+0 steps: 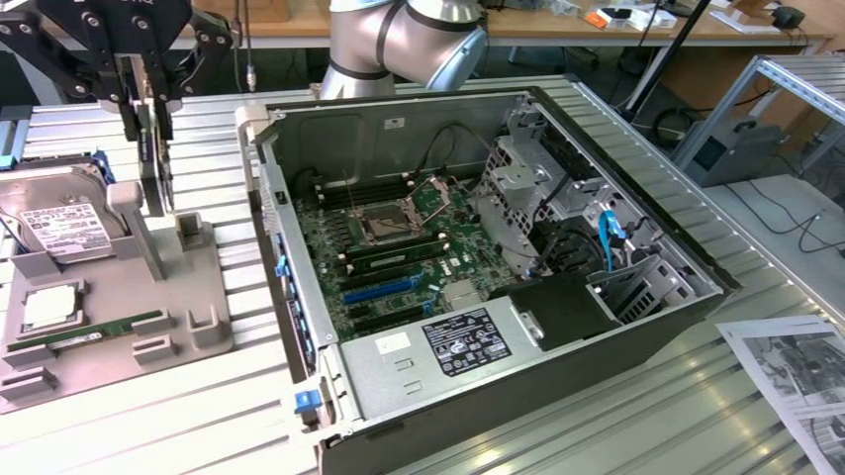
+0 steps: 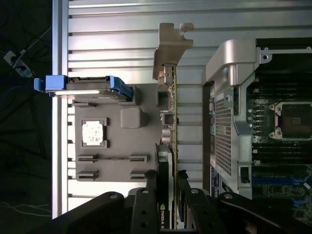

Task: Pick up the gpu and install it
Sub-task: 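Pick up the gpu and move the gpu toward the slot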

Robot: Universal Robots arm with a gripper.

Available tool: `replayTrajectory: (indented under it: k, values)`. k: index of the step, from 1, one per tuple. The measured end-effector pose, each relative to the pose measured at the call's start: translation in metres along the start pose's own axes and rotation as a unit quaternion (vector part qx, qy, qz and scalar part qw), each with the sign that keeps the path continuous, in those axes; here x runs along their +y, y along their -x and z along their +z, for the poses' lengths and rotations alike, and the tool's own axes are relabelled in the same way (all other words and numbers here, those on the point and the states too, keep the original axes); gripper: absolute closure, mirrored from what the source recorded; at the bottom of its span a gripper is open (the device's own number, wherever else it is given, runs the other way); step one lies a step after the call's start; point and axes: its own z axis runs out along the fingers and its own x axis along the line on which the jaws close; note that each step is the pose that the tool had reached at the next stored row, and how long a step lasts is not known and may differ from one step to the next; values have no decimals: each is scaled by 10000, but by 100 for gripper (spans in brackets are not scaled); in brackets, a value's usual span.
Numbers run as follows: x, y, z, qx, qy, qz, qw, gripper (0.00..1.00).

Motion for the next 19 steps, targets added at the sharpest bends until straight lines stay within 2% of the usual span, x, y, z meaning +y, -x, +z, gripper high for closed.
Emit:
replayTrajectory:
  k: [7, 13, 17, 19]
  values:
    - [0, 2, -1, -3, 0, -1, 10000, 73]
    - [0, 41, -3, -27, 0, -2, 10000, 73]
    - [1, 75, -6, -54, 0, -4, 10000, 73]
    - [0, 76, -5, -54, 0, -4, 10000, 73]
